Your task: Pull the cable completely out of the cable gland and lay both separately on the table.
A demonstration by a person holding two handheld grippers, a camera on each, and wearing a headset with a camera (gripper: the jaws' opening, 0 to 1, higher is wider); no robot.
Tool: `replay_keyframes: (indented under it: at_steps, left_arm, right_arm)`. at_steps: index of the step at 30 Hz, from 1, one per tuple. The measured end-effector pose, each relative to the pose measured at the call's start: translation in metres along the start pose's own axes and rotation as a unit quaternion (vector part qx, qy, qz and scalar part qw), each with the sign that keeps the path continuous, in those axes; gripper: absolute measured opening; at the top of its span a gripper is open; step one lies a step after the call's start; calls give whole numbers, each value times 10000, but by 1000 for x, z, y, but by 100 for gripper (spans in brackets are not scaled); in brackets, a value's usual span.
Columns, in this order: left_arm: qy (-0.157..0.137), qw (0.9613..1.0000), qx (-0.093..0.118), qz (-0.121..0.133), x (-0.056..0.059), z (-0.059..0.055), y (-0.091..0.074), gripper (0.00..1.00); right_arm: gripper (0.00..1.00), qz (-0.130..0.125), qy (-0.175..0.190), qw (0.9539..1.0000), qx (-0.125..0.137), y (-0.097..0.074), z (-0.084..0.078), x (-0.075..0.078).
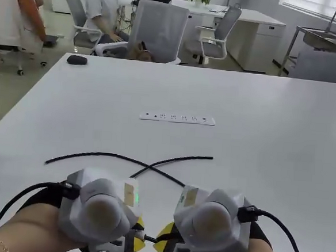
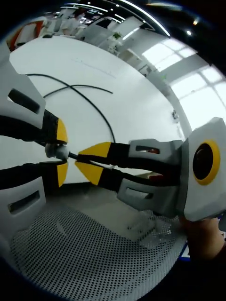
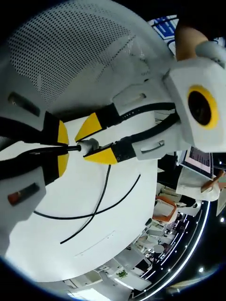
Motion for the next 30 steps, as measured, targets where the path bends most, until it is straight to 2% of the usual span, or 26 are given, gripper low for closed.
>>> replay_keyframes:
  at_steps: [2, 5, 6, 9, 11, 13, 15, 16, 17, 18, 20, 21, 22, 23, 24, 25, 27, 30]
  left_arm:
    - [359, 9993, -23, -58, 1, 2, -2, 17]
    - [701, 9974, -156, -112, 7, -3, -1, 24]
    - [868, 9957, -312, -10, 8, -7, 1, 24]
    - [858, 9955, -397, 70, 11, -10, 4, 18]
    - [854, 9954, -420, 145, 11, -10, 7, 18]
    - [885, 9942, -562, 244, 11, -10, 10, 18]
    - [969, 9915, -779, 381, 7, -10, 14, 18]
    - [924, 9908, -838, 530, 4, -10, 15, 17]
    - [784, 9908, -853, 694, 0, -10, 16, 17]
    - [518, 9925, -780, 788, 0, -9, 17, 17]
    - [563, 9931, -743, 715, 5, -6, 17, 17]
    - [649, 9916, -866, 715, 6, -7, 15, 16]
    - [680, 9898, -1076, 643, 9, -11, 12, 15]
    - [733, 9894, -1062, 667, 10, -9, 12, 15]
    - [697, 9897, -1058, 667, 10, -9, 11, 15]
    - [659, 9900, -1052, 676, 10, -10, 9, 15]
    - [495, 9907, -1042, 716, 10, -12, 6, 14]
    - [349, 9910, -1011, 806, 10, -16, 6, 15]
  right_arm:
    - [3, 18, -118, 9999, 95, -1, 3, -2]
    - [3, 67, -301, 9990, 320, -3, 12, -6]
    - [3, 98, -353, 9987, 354, -3, 14, -8]
    - [3, 216, -482, 9978, 411, -2, 17, -15]
    - [3, 167, -605, 9974, 346, -1, 16, -15]
    - [3, 140, -598, 9978, 253, 1, 13, -13]
    - [3, 7, -553, 9985, 54, 3, 7, -6]
    - [3, -60, -527, 9986, -32, 4, 4, -3]
    - [3, -150, -528, 9984, -142, 4, 0, 1]
    - [3, -229, -475, 9983, -235, 5, -4, 5]
    - [4, -247, -105, 9991, -343, 5, -12, 6]
    - [4, -280, -185, 9983, -469, 4, -16, 8]
    - [4, -365, -313, 9957, -788, 1, -25, 10]
    - [4, -410, -368, 9947, -866, 2, -28, 13]
    - [4, -504, -233, 9924, -1097, 2, -35, 16]
    - [4, -550, -221, 9907, -1221, 1, -39, 18]
    - [4, -689, -141, 9894, -1273, -1, -43, 25]
    - [5, -840, 18, 9850, -1509, -5, -52, 29]
Point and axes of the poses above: the centre of the closed fingertips' face, and the gripper's own axes: y roughly forward along the fingers, x roughly to its right, z roughly out of its top, the point moved 4 cm from there along -y, roughly backward along the fingers, and after that the axes turned 1 degree about y, right-handed, at the moved point
